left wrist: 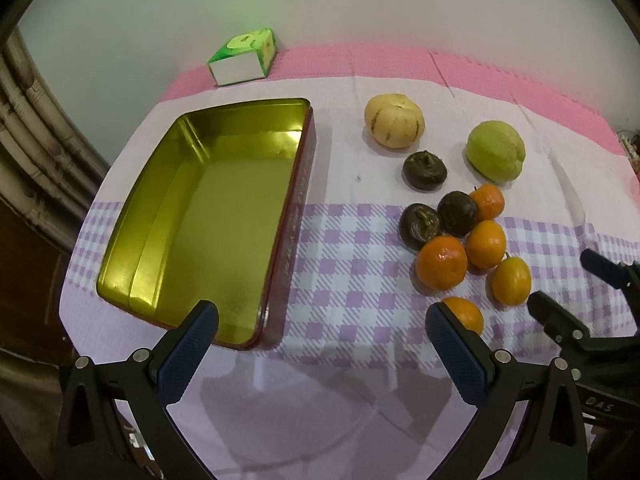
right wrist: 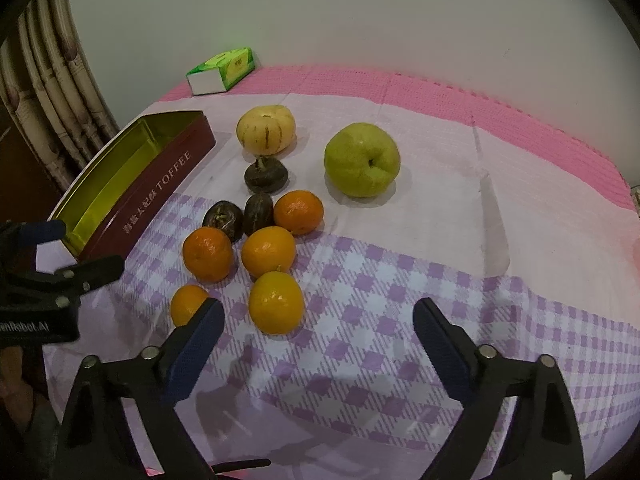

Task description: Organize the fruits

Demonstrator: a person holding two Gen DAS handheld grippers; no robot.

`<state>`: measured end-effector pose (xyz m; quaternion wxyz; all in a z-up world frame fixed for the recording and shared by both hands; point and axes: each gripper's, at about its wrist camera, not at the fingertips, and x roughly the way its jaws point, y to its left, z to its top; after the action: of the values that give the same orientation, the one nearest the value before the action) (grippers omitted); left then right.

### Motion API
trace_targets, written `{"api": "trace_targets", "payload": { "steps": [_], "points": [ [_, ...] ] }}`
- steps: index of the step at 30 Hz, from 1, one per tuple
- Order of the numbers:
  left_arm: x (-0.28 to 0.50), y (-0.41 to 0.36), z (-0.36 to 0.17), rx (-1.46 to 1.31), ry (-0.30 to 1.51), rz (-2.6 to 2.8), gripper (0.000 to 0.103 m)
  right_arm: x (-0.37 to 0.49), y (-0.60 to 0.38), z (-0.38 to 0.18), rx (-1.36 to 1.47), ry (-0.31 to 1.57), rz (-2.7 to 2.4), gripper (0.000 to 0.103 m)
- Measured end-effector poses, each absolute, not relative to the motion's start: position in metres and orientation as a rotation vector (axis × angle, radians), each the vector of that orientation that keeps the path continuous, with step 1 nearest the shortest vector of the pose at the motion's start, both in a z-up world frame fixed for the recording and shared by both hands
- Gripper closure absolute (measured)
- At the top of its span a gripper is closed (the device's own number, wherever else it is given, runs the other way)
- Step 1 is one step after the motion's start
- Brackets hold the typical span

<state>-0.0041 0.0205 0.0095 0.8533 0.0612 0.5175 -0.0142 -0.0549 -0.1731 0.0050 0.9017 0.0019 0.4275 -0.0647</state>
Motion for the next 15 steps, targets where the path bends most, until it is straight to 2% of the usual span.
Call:
{"api": "trace_targets", "payload": {
  "steps": [2, 4, 8, 15],
  "points": [
    [-0.004, 0.023, 0.01, 0.129, 1.09, -0.036, 0.0, -0.053, -0.171, 0.001, -0.001, 0.897, -0.126, 0.016],
    [-0.004, 0.023, 0.01, 0.129, 1.092, -0.041, 0.0, -0.051, -0.168, -0.003, -0.006, 0.915, -0.113, 0.025],
    [-0.006, 0.021, 0.008, 0.141, 1.095, -0.069, 0.0, -0.043, -0.161, -0.014, -0.013, 0.956, -0.087, 0.03],
    [-0.006, 0.02, 0.005, 0.145, 1.101, -0.096, 0.0, -0.03, -0.16, -0.027, -0.007, 0.993, -0.071, 0.045]
  ]
}}
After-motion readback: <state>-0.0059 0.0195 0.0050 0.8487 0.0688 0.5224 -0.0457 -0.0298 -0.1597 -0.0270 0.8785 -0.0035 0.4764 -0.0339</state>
